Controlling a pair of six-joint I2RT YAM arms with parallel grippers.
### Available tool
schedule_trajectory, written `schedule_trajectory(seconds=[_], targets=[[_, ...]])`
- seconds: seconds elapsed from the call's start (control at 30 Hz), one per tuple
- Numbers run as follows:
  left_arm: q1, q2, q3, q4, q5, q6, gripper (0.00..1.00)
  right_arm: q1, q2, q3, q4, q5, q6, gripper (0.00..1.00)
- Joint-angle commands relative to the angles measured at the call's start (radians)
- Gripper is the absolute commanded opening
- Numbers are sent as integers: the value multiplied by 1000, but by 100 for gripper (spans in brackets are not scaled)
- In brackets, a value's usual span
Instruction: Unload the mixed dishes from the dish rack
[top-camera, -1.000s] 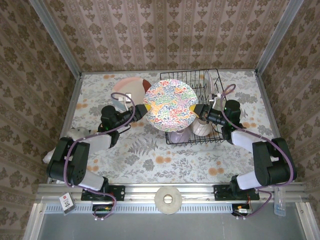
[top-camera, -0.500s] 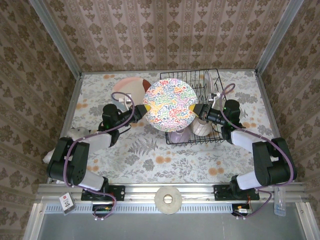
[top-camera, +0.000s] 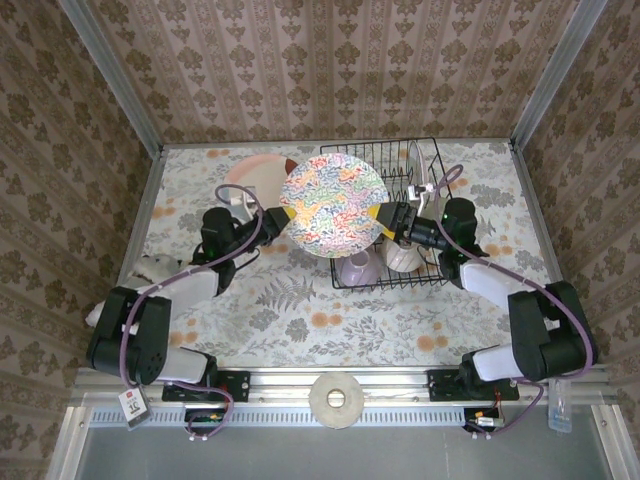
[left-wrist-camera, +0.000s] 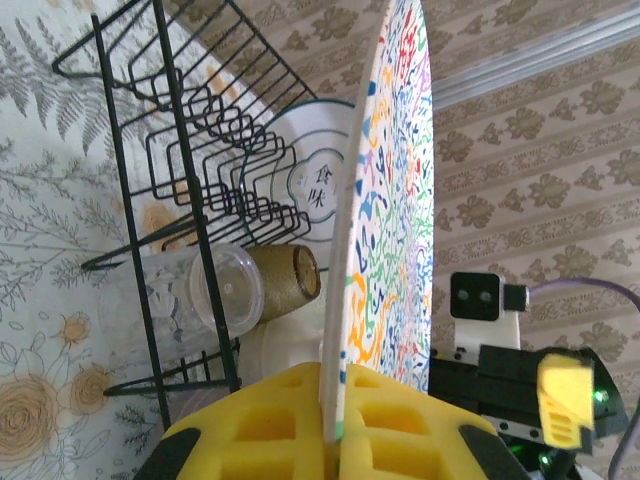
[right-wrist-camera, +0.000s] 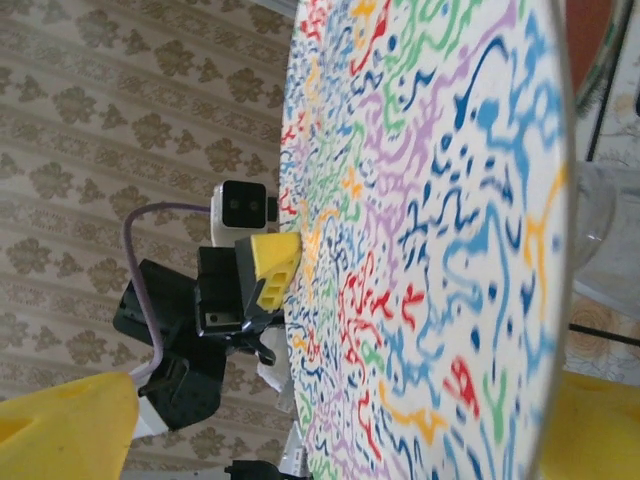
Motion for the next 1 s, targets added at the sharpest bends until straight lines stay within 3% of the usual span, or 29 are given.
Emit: schedule_trajectory(seconds=[0.0,0.23,0.47,0.7,0.97], targets=[[42,-60,47,40,-47,-49,0,10,-56,21,-19,-11,-61,100],[179,-103,81,-21,-88,-62,0,28,-140,13,-96,16,-134,100],[299,-51,89,-49,-128,-68,0,42,-225,7,-170,47,-205,100],[360,107,117,23,-125,-98,0,52,-244,15,-216,57,-237,100],[369,275,185,9,-151,-81,0,60,-253,21,-242,63,-258,100]])
